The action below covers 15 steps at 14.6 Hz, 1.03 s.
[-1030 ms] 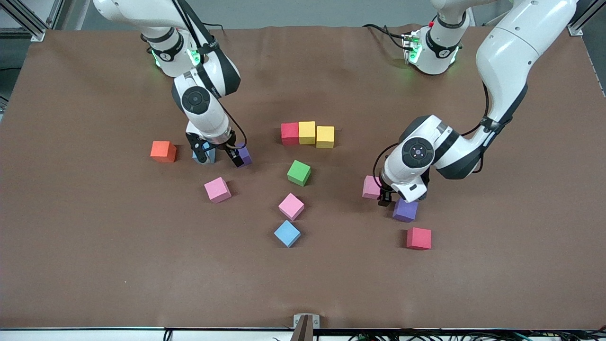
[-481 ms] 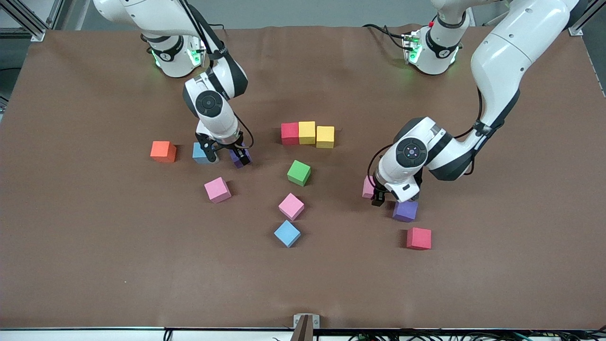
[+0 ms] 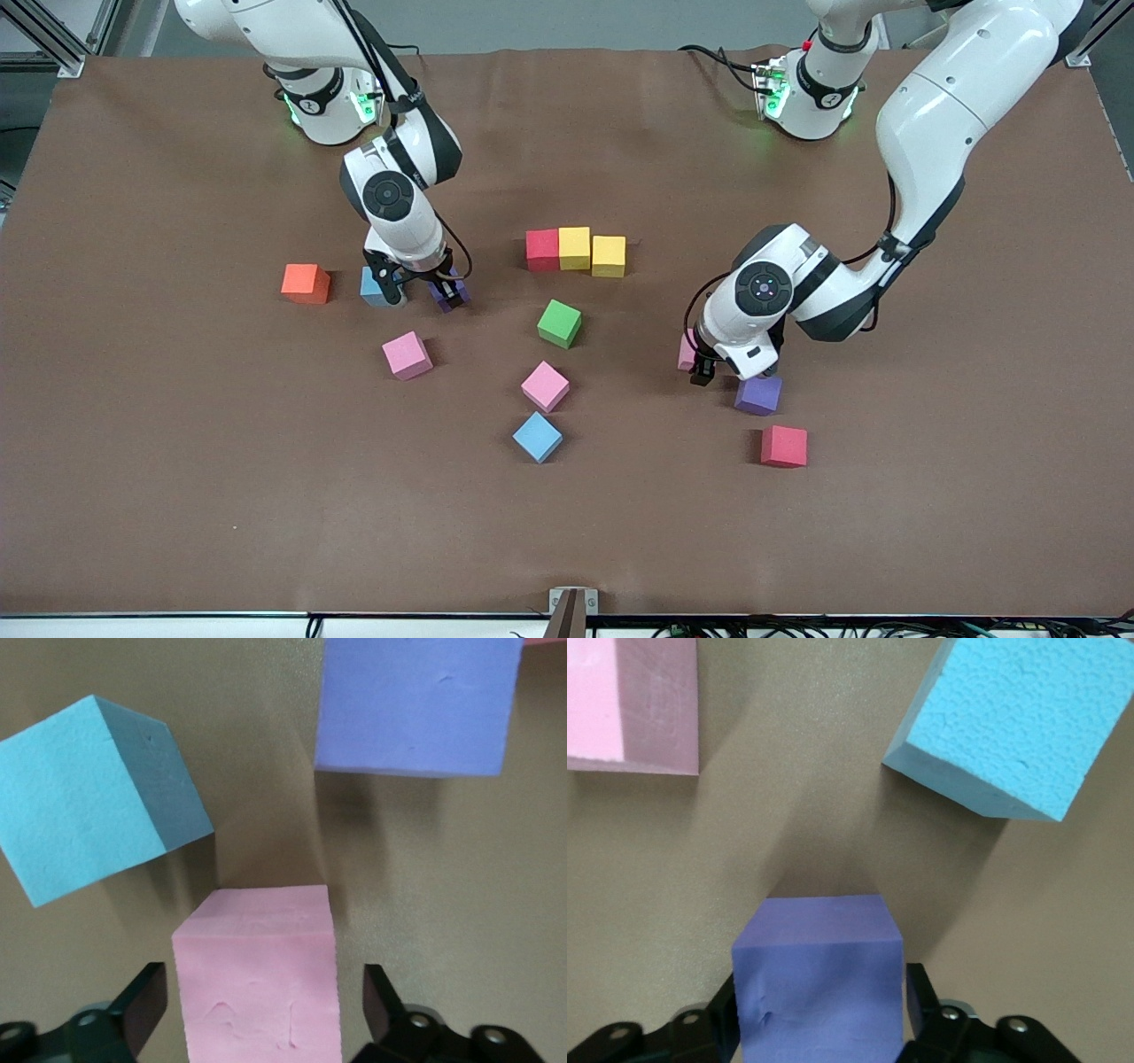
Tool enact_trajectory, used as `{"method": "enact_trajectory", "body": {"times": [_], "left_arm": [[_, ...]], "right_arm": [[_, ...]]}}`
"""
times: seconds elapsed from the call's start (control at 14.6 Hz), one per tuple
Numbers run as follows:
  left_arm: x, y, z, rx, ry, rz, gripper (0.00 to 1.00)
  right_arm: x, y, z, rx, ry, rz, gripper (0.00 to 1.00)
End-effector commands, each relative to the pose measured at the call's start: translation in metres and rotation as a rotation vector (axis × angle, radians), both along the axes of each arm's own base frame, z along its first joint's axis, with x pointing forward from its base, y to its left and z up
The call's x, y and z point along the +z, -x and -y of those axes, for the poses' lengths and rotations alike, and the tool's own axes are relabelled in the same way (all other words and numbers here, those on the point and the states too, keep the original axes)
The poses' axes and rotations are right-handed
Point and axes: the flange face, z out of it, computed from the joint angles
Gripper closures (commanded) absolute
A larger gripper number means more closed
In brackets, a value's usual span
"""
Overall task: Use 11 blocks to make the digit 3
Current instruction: 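Carry the purple cube to the red cube with the right gripper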
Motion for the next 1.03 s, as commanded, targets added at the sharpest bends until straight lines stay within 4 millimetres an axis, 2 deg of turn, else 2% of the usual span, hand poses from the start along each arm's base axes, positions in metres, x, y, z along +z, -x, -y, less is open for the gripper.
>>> {"method": "enact_trajectory", "body": {"times": [0.0,0.14,0.21,0.27,0.41,0.62,0.69,0.82,0.96], "left_arm": [[-0.007,0.001,0.004,0.014,-0.019,0.016,0.36],[-0.005,0.0,0.002,0.025,-0.019,0.019,0.56],[-0.003,-0.003,0.0,0.032,-0.018,0.022,0.63],[-0.001,-0.006,-0.002,0.036,-0.017,0.028,0.65],[0.012,-0.018,-0.011,0.059,-0.018,0.048,0.67],[0.032,-0.031,-0.016,0.08,-0.007,0.083,0.67],[0.036,-0.035,-0.016,0.084,-0.004,0.092,0.67],[0.043,-0.038,-0.016,0.087,-0.005,0.101,0.67],[0.049,-0.039,-0.017,0.093,-0.013,0.097,0.7]], "right_arm": [[0.004,0.001,0.002,-0.033,-0.004,-0.001,0.18],[0.004,0.0,0.003,-0.034,-0.003,0.0,0.18],[0.005,-0.001,0.004,-0.034,-0.005,0.001,0.2],[0.005,-0.002,0.005,-0.037,-0.004,0.0,0.28],[0.007,-0.005,0.008,-0.037,-0.006,0.004,0.47],[0.018,-0.017,0.006,-0.046,-0.02,0.023,0.9],[0.022,-0.02,0.0,-0.037,-0.016,0.014,0.97],[0.041,-0.029,-0.02,0.027,-0.011,0.004,0.99],[0.055,-0.03,-0.039,0.153,-0.013,-0.008,0.99]]}}
